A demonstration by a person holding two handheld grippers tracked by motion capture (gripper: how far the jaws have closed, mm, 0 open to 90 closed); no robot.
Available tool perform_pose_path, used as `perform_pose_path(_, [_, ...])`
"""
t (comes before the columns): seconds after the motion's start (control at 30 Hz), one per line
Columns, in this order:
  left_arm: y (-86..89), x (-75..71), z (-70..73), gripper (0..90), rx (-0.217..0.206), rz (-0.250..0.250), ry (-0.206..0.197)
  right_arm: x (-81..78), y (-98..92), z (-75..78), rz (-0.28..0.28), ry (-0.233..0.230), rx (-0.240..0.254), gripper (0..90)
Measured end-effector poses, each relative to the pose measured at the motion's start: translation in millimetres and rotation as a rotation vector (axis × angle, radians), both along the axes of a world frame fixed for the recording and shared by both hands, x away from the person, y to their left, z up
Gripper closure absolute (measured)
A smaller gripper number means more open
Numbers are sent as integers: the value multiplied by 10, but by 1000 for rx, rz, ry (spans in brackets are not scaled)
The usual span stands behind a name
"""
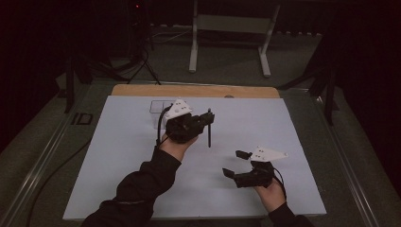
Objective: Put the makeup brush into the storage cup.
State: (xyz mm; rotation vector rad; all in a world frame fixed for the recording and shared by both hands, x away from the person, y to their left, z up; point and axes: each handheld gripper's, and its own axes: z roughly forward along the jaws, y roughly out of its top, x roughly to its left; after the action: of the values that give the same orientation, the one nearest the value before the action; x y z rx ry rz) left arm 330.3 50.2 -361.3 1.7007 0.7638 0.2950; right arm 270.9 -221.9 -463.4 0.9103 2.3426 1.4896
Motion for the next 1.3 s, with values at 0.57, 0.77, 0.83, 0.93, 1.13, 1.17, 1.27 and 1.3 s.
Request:
perform_pose_path(0.57, [420,82,344,857,6,93,-77,-11,-34,36,-12,-11,21,145])
perform_pose_path(0.77, [532,170,448,857,15,133,-103,-12,-37,40,-9,-13,27,145])
perform_pose_path(0.83, [563,196,487,857,18,135,-115,-14,-36,41,-9,-12,24,145])
perform_pose_path(0.93, [613,245,533,857,21,153,-119,-11,-38,38,-7,-13,24,145])
perform_pose_path(1.13, [684,344,562,857,40,189,-141,-20,-34,45,-4,-15,28,145])
perform_pose_path(1.17, [695,362,563,857,42,193,-151,-20,-32,46,-4,-14,26,145])
perform_pose_path(1.27, [740,436,571,857,45,213,-160,-18,-33,43,-5,-13,26,145])
perform_pose_path(1.3, [755,463,573,857,45,213,-162,-19,-33,43,-4,-12,28,145])
